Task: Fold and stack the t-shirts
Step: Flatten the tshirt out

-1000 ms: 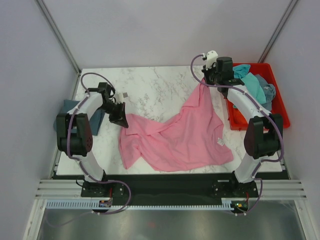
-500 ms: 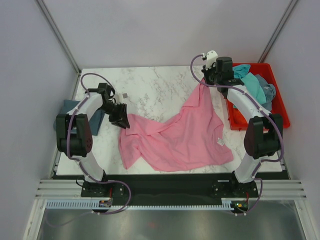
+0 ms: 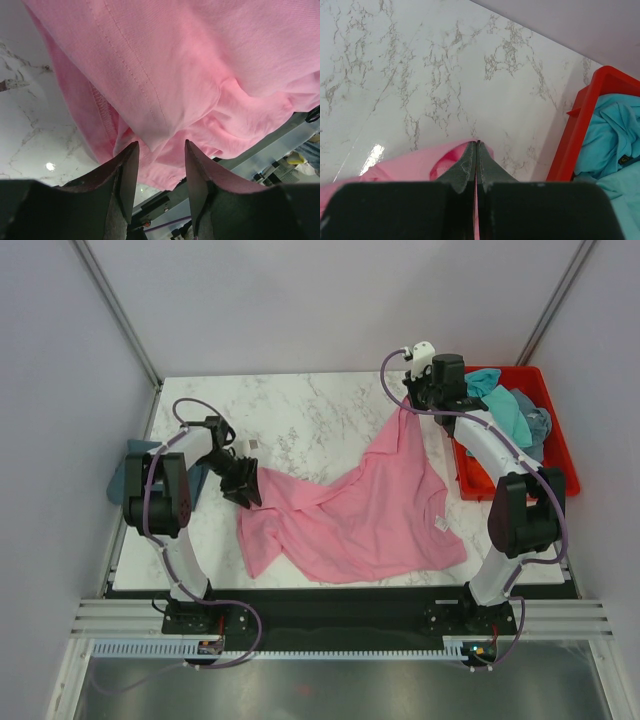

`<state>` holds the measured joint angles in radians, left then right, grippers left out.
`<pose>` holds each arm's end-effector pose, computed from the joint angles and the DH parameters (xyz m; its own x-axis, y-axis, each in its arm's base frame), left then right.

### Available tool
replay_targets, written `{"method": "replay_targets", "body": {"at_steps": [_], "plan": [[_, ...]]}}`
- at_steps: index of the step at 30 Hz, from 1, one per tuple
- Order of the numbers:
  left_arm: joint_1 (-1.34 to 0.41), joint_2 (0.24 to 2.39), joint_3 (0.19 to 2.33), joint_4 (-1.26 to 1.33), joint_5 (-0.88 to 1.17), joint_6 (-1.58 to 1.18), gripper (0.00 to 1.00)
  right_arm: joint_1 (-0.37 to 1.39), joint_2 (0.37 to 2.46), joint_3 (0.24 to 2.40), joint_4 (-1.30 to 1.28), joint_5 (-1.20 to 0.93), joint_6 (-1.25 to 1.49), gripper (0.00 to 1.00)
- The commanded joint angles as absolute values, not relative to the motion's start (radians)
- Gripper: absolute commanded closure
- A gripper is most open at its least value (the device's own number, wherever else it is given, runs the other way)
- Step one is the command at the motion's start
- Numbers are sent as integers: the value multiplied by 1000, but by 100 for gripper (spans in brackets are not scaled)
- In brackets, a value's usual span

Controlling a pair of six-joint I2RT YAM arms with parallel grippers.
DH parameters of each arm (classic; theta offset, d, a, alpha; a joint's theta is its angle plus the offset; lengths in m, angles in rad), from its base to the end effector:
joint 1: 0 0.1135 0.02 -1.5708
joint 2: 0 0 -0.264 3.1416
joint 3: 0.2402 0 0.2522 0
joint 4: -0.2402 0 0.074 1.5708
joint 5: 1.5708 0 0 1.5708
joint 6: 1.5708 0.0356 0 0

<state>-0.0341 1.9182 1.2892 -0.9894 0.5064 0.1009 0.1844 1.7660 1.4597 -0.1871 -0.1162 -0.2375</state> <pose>0.3375 -0.0288 0.1611 -0.9925 0.1220 -0.0015 0.1073 0.8669 -0.4868 0.4113 0.0809 0.3040 -0.3861 -0.3097 -0.8689 -0.3841 0.9104 -0.1538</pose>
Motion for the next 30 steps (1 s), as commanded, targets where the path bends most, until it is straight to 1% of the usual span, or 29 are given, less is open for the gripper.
{"method": "replay_targets", "body": {"at_steps": [1,6,10,16,18,19,21,22,24,27,28,30], "plan": [[-32,1927,1327,-992,499,94,51,189,1721,1457,-150,-109,-249,100],[-32,1944,1328,-991,511,86,53,189,1723,1460,-150,-109,-250,100],[-32,1947,1336,-992,520,84,58,189,1726,1462,-150,-106,-250,100],[-32,1948,1330,-1002,522,87,59,189,1729,1463,-147,-104,-250,100],[-32,1953,1330,-1002,523,86,61,187,1730,1463,-146,-104,-249,100],[-32,1956,1335,-1002,525,87,65,189,1730,1463,-147,-104,-249,100],[-32,1957,1338,-1002,528,86,69,189,1730,1462,-146,-103,-252,100],[-32,1957,1341,-1005,532,87,73,189,1730,1465,-146,-100,-250,100],[-32,1956,1339,-1008,538,89,77,187,1729,1463,-147,-98,-253,100],[-32,1948,1336,-1012,545,94,90,189,1727,1460,-143,-95,-253,100],[-32,1945,1336,-1012,546,95,97,189,1724,1457,-144,-95,-252,100],[-32,1930,1336,-1014,554,101,98,189,1723,1460,-144,-94,-252,100]]}}
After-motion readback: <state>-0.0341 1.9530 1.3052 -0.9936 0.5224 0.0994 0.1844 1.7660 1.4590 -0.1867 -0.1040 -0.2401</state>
